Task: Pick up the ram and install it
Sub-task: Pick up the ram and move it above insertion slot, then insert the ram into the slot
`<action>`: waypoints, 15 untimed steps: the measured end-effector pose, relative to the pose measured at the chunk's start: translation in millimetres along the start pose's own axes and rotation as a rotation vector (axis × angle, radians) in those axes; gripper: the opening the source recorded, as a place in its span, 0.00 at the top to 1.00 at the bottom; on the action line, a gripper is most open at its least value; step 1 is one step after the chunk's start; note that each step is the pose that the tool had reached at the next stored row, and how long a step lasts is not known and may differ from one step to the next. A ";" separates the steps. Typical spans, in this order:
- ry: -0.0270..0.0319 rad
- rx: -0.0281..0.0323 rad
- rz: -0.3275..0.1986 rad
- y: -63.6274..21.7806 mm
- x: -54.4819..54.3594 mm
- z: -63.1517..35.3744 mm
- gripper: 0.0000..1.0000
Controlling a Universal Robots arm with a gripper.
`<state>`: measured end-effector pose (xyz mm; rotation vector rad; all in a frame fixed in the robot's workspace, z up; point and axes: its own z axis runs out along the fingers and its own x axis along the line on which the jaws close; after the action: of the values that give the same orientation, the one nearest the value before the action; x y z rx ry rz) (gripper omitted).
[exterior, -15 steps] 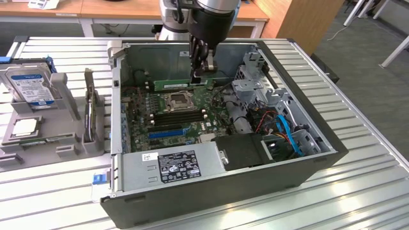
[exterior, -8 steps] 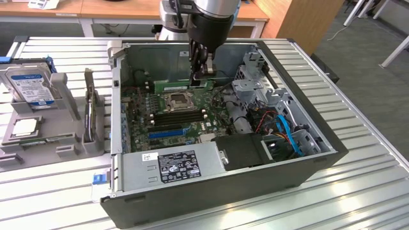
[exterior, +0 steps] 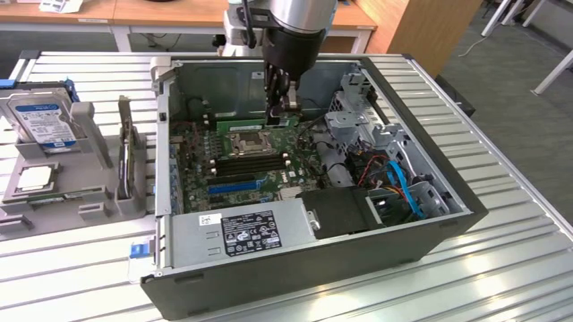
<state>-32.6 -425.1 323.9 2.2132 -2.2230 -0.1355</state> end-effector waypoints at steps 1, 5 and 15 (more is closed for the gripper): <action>0.0001 0.0000 0.000 0.0 0.0 0.0 0.88; -0.0001 0.0000 0.000 -0.9 0.0 0.3 0.88; -0.0001 0.0000 0.000 -4.7 0.0 0.2 0.88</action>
<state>-28.0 -425.1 323.4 2.2132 -2.2231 -0.1356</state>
